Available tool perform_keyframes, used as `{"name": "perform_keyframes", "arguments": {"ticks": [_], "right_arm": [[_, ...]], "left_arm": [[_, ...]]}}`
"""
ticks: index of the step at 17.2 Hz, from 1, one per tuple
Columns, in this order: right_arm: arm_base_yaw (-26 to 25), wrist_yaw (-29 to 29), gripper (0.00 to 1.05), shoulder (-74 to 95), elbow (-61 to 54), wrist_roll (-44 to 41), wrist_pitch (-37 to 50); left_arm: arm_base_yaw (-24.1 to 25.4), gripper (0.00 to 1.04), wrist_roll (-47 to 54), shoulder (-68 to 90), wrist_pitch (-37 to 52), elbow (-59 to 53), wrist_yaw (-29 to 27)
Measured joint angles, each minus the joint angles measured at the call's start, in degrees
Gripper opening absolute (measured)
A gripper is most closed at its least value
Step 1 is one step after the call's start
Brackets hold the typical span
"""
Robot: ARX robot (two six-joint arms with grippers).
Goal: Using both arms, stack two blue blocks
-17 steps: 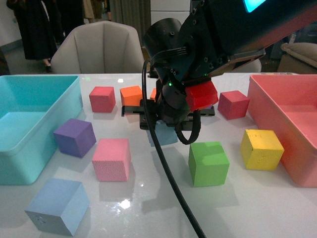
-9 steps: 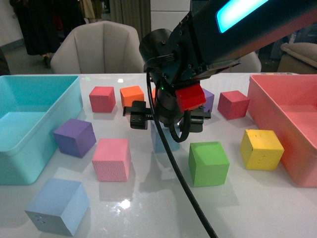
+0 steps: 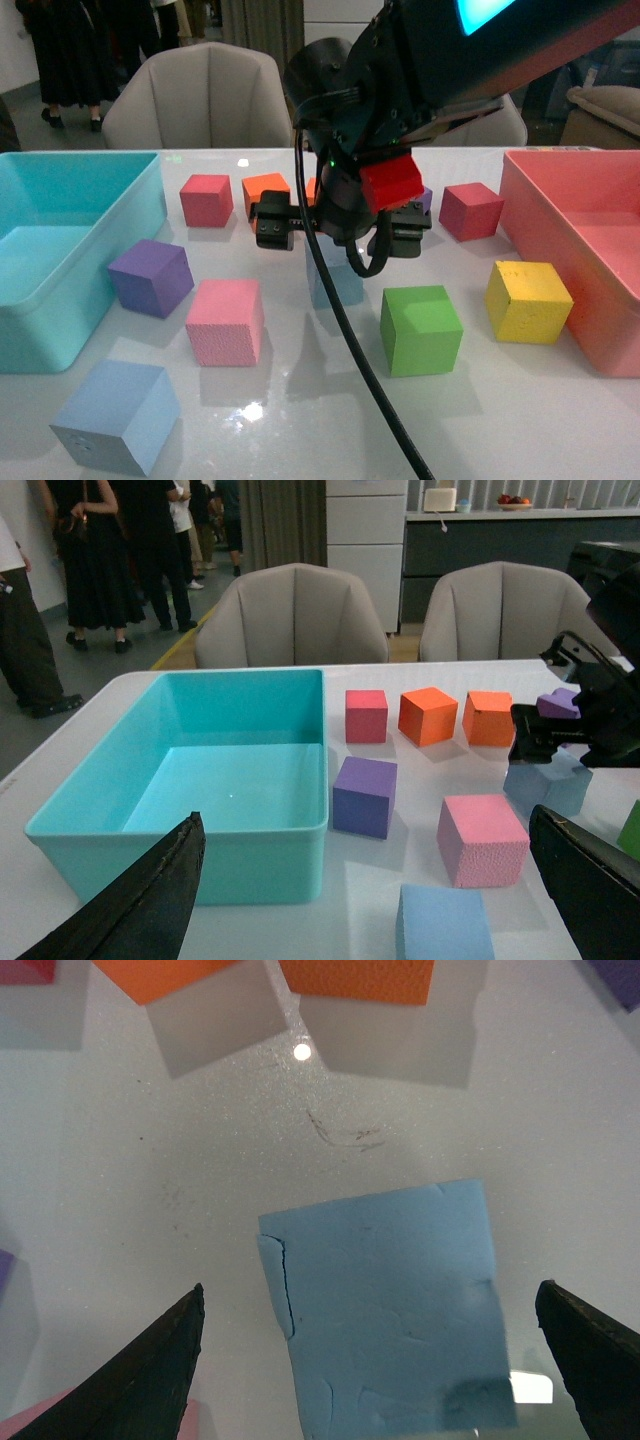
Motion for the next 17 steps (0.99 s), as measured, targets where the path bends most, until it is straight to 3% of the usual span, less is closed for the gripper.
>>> {"name": "perform_keyframes", "arguments": {"ticks": [5, 8, 11, 13, 14, 17], "right_arm": [[-0.3, 1.4, 0.98, -10.3, -8.2, 0.0, 6.4], [-0.3, 6.6, 0.98, -23.5, -22.9, -2.7, 20.2], [-0.7, 9.3, 0.98, -32.6, -34.1, -3.5, 28.6], [-2.3, 14.6, 0.83, -36.3, -46.8, -11.2, 51.6], [-4.0, 14.1, 0.74, -39.7, -55.1, -15.9, 60.6], [-10.2, 11.4, 0.46, -55.2, -75.0, -22.8, 73.5]], "left_arm": [[0.0, 0.98, 0.0, 0.0, 0.0, 0.0, 0.0], [0.0, 0.98, 0.0, 0.0, 0.0, 0.0, 0.0], [0.0, 0.98, 0.0, 0.0, 0.0, 0.0, 0.0], [0.0, 0.98, 0.0, 0.0, 0.0, 0.0, 0.0], [0.0, 0.98, 0.0, 0.0, 0.0, 0.0, 0.0], [0.0, 0.98, 0.0, 0.0, 0.0, 0.0, 0.0]]}}
